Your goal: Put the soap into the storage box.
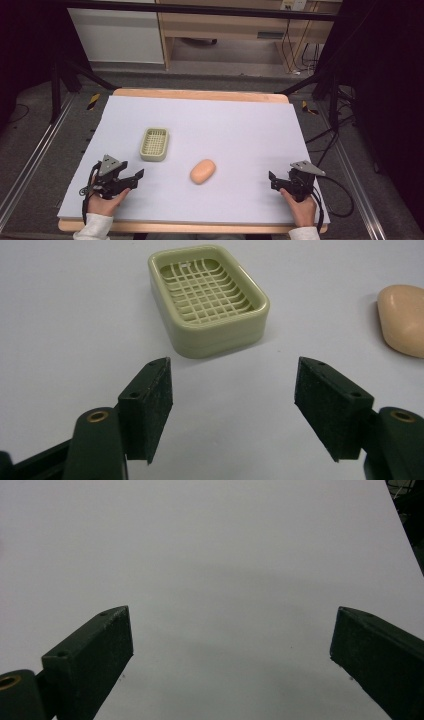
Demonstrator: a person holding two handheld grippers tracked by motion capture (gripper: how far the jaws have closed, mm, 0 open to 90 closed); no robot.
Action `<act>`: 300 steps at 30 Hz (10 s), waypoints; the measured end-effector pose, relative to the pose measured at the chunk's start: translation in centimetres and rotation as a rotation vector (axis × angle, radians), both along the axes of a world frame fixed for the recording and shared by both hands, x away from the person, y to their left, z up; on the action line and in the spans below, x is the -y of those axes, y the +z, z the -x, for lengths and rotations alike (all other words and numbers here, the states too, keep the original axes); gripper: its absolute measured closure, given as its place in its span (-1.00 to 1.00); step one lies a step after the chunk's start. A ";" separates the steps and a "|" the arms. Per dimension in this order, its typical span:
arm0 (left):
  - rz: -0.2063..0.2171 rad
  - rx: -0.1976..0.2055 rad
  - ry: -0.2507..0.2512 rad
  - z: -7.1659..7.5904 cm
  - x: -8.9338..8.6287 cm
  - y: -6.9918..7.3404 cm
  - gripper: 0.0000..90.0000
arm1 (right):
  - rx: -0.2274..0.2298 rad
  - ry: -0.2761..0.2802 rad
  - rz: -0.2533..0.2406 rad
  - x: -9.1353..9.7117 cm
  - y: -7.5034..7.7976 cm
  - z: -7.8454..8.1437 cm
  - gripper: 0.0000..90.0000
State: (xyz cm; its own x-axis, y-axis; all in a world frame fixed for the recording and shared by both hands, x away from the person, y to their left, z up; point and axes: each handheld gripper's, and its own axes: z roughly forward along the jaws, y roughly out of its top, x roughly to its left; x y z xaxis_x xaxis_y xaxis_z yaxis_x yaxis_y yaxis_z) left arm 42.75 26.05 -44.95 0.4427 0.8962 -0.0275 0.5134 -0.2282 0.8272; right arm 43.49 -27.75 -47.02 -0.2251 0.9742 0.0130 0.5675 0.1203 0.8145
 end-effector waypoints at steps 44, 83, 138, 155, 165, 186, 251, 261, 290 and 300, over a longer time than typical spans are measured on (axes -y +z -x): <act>-0.042 -0.007 -0.137 -1.0 5.5 1.8 -0.39 | -0.002 0.012 0.018 -0.6 0.3 -0.1 -0.92; -0.088 -0.039 -0.265 -3.0 11.8 3.4 -0.40 | -0.002 0.037 0.020 -1.3 0.3 -0.1 -0.91; -0.169 -0.153 -0.354 -5.5 17.9 1.7 -0.44 | -0.008 0.052 0.018 -1.4 0.3 -0.2 -0.92; -0.204 -0.190 -0.372 -5.9 19.2 0.4 -0.47 | -0.021 0.051 0.017 -1.5 0.2 -0.3 -0.92; -0.230 -0.218 -0.377 -6.1 19.7 -0.3 -0.46 | -0.021 0.056 0.020 -1.6 0.1 -0.3 -0.92; -0.250 -0.257 -0.380 -6.5 20.1 -1.3 -0.32 | -0.028 0.054 0.018 -1.5 0.1 -0.3 -0.92; -0.267 -0.254 -0.365 -5.3 17.7 1.2 -0.29 | -0.029 0.053 0.015 -1.6 0.1 -0.4 -0.92; -0.250 -0.247 -0.338 -5.0 16.2 1.7 -0.29 | -0.028 0.054 0.014 -1.6 0.1 -0.3 -0.92; -0.188 -0.210 -0.225 -5.1 11.4 3.8 -0.29 | -0.027 0.065 0.017 -1.7 -0.1 -0.2 -0.92; -0.158 -0.189 -0.189 -5.2 10.1 4.7 -0.29 | -0.027 0.066 0.018 -1.7 -0.1 -0.2 -0.92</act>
